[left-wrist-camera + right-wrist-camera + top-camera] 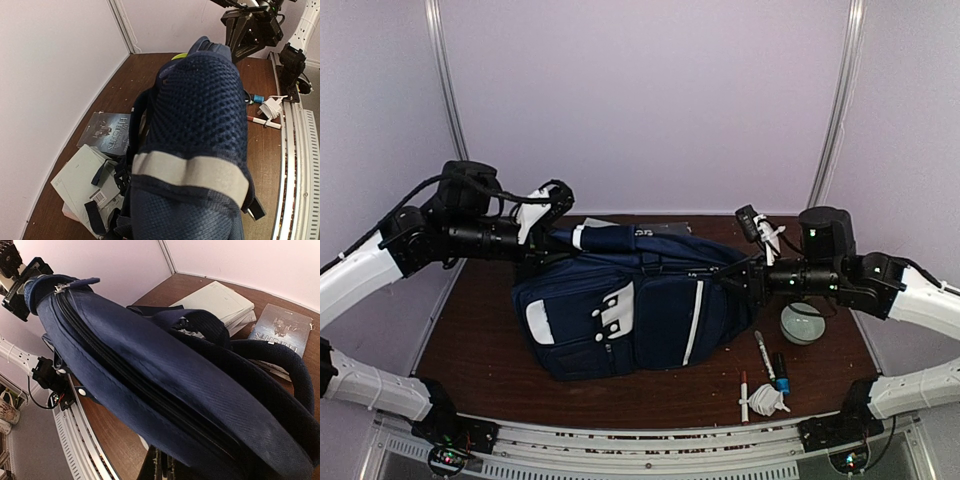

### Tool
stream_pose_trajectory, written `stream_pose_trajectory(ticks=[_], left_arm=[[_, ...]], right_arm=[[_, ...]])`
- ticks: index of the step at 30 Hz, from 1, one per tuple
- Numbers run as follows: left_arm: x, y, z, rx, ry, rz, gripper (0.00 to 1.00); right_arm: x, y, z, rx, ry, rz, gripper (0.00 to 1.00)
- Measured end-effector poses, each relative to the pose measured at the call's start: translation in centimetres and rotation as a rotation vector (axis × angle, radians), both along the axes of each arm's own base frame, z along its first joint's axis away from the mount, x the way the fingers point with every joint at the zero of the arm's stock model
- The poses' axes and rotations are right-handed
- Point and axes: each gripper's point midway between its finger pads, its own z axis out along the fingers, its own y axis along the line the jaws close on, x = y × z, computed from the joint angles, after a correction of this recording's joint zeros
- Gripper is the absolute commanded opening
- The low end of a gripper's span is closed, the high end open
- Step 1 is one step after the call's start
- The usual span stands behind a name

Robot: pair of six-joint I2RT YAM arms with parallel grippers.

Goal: Pack the student bag
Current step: Unzip the second largest pocket of the student bag.

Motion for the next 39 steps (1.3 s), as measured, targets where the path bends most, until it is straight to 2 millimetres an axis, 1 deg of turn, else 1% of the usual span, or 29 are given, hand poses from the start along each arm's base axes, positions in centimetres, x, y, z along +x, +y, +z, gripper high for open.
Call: stream_pose_trajectory(ticks=[1,3,8,12,13,14,15,16,17,18,19,20,21,22,23,26,28,30,32,34,36,37,39], left_arm=[[0.0,0.4,0.1,0.003,-0.004,0.009,0.00],[0.0,0.9,0.2,0.009,-0.007,0.018,0.00],[-0.3,2.2,0.3,0.022,-0.003,0.034,0.00],[0.2,3.7,0.4,0.009,0.029,0.063,0.00],[0.6,4.3,0.4,0.002,0.040,0.081,0.04],[0.9,4.9,0.5,-0.006,0.048,0.100,0.22],[1.2,5.4,0.6,-0.011,0.056,0.115,0.43],[1.4,5.9,0.6,-0.017,0.069,0.132,0.59],[1.8,6.5,0.6,-0.021,0.073,0.154,0.69],[2.3,7.1,0.6,-0.026,0.079,0.183,0.74],[2.8,7.6,0.7,-0.031,0.083,0.213,0.77],[3.3,8.0,0.6,-0.034,0.092,0.237,0.79],[3.8,8.2,0.5,-0.035,0.100,0.254,0.79],[4.2,8.2,0.6,-0.035,0.108,0.263,0.79],[4.4,8.1,0.6,-0.037,0.111,0.262,0.78],[4.5,7.8,1.7,-0.063,0.086,0.252,0.67],[4.2,7.9,3.1,-0.098,0.049,0.250,0.67],[3.1,7.6,4.8,-0.132,0.006,0.226,0.70],[1.3,6.3,7.7,-0.178,-0.074,0.158,0.73],[-0.7,4.7,9.9,-0.202,-0.148,0.073,0.74],[-2.8,2.7,11.0,-0.190,-0.207,-0.027,0.74],[-3.6,1.7,11.2,-0.175,-0.229,-0.073,0.74],[-5.1,-0.7,10.7,-0.119,-0.267,-0.175,0.73]], right_arm=[[0.1,-0.3,-0.2,-0.011,0.006,0.003,0.00],[0.0,-0.3,-0.4,-0.025,0.016,0.029,0.00],[-0.8,1.0,-0.9,-0.050,0.040,0.137,0.00],[-1.4,1.8,-1.1,-0.054,0.046,0.204,0.00],[-1.5,2.0,-1.1,-0.056,0.045,0.217,0.00],[-1.7,2.4,-1.1,-0.059,0.043,0.229,0.00],[-1.9,3.0,-1.1,-0.064,0.041,0.241,0.00],[-2.1,3.5,-1.1,-0.068,0.042,0.253,0.00],[-2.3,3.9,-1.2,-0.073,0.048,0.261,0.00],[-2.4,4.4,-1.4,-0.077,0.058,0.268,0.00],[-2.3,4.8,-1.5,-0.077,0.069,0.270,0.00],[-2.1,5.3,-1.2,-0.063,0.076,0.270,0.00],[-1.9,5.9,-1.7,-0.066,0.095,0.273,0.00],[-1.6,6.4,-1.7,-0.059,0.105,0.273,0.00],[-1.2,6.9,-1.6,-0.053,0.111,0.270,0.00],[-0.6,7.8,-1.5,-0.042,0.123,0.269,0.00],[-0.6,8.1,-1.5,-0.034,0.132,0.273,0.00],[-0.7,8.3,-1.4,-0.025,0.141,0.278,0.00],[-0.8,8.4,-1.3,-0.015,0.150,0.281,0.00],[-0.9,8.5,-1.3,-0.007,0.158,0.286,0.00],[-0.9,8.7,-1.3,0.001,0.167,0.292,0.00],[-0.9,8.8,-1.3,0.003,0.172,0.295,0.00],[-0.9,9.1,-1.3,0.008,0.179,0.299,0.00]])
